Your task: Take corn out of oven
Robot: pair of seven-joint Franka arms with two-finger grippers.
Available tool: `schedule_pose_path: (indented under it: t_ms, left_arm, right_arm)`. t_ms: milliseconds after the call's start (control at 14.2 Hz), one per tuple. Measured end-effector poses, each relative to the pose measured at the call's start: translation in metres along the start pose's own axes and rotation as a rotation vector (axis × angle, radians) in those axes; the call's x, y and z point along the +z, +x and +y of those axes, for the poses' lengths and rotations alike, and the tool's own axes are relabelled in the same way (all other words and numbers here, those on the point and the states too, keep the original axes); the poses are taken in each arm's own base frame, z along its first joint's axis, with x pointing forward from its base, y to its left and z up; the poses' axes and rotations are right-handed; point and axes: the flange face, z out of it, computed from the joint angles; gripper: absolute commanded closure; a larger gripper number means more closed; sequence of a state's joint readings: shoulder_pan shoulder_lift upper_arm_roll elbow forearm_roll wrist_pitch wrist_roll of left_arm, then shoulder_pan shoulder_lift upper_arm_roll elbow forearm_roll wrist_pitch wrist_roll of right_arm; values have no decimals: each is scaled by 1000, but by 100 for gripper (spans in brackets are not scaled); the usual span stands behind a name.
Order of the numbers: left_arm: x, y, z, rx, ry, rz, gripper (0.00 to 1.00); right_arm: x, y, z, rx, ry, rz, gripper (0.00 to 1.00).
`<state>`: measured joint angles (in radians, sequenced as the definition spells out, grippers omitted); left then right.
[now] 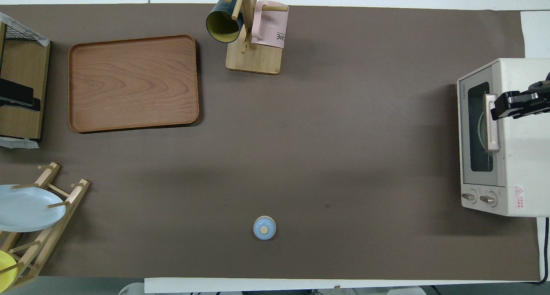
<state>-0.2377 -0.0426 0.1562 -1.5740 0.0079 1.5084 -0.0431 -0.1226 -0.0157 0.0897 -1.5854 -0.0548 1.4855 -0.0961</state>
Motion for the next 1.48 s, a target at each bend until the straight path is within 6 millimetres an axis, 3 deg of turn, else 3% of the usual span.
schedule_pose_path:
  t_ms: [212, 494, 705, 917, 1481]
  left_arm:
    - [0, 0, 0, 0, 0, 0, 0]
    - [0, 0, 0, 0, 0, 0, 0]
    - [0, 0, 0, 0, 0, 0, 0]
    - [0, 0, 0, -1, 0, 0, 0]
    - [0, 0, -1, -1, 0, 0, 0]
  right_arm:
    - [15, 5, 22, 28, -50, 6, 100]
    - [71, 30, 54, 71, -39, -19, 100]
    - [106, 44, 52, 67, -46, -34, 100]
    - [128, 44, 47, 57, -51, -52, 100]
    - [148, 39, 48, 50, -66, -87, 100]
